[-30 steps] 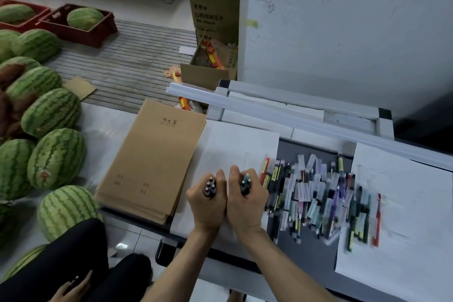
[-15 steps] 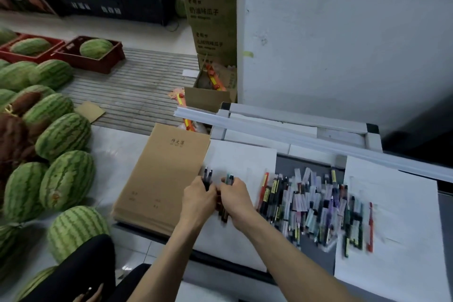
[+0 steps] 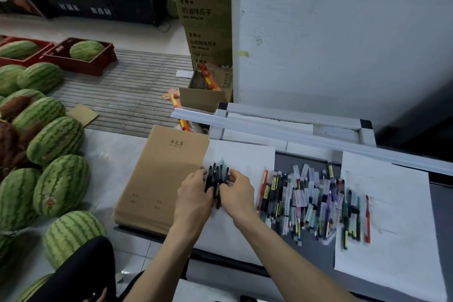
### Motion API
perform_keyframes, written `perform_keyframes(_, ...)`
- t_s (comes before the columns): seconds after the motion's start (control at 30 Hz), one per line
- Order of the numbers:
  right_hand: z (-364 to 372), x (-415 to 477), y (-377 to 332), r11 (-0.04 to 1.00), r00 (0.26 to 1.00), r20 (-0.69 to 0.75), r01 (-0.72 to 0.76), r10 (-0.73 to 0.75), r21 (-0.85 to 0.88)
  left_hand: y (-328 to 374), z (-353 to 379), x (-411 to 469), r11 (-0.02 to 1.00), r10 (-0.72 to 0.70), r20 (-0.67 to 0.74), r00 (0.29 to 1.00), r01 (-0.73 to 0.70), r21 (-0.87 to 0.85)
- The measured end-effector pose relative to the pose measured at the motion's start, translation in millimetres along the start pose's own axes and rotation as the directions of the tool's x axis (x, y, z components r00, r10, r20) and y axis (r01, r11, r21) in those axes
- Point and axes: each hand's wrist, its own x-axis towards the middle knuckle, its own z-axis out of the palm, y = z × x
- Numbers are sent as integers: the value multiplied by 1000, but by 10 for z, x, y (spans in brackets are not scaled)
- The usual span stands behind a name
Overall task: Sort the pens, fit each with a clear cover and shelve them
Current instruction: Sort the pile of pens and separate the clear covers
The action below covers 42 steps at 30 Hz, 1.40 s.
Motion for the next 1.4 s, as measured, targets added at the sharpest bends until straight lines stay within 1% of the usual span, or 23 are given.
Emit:
perform_keyframes(0.07,-69,-46,23,1000,1000,0,8,-8,5,2,-26,-55,1000,20,2,1000,-20,8)
perform_keyframes(0.2,-76,-129,118,999,999,40,1,0,-35,-12,-3,-243,995,71,63,995,-75,58)
perform_keyframes(0.37,2,-196,168,997,992,121,30,-20,-77,-107,99,-354,978,136,127,983,-154,140)
perform_keyframes(0.6,45,-211,112,982,981,184,93,-62,-163,-178,63,-303,975,138,98,986,-152,160)
perform_keyframes(0.8,-42,-300,55,939,959,241,214,-149,-269,-169,22,-297,971,153,96,983,-168,169)
perform_keyframes(0.93,-197,-388,10,837,924,277,362,-264,-410,-103,-27,-328,971,152,104,983,-168,172)
perform_keyframes(1.03,-352,-423,72,715,904,295,427,-311,-554,-45,-62,-369,969,129,131,983,-153,196)
perform_keyframes(1.13,-518,-448,162,580,898,310,439,-312,-687,45,-98,-432,954,114,173,978,-156,255)
perform_keyframes(1.23,-691,-506,247,473,890,303,440,-340,-763,145,-88,-522,948,143,181,973,-187,257)
perform_keyframes(1.3,-801,-547,322,425,886,291,434,-362,-794,218,-50,-578,946,170,183,968,-212,245)
perform_keyframes(1.4,-973,-613,436,402,884,247,410,-398,-819,311,53,-631,947,200,212,956,-244,207)
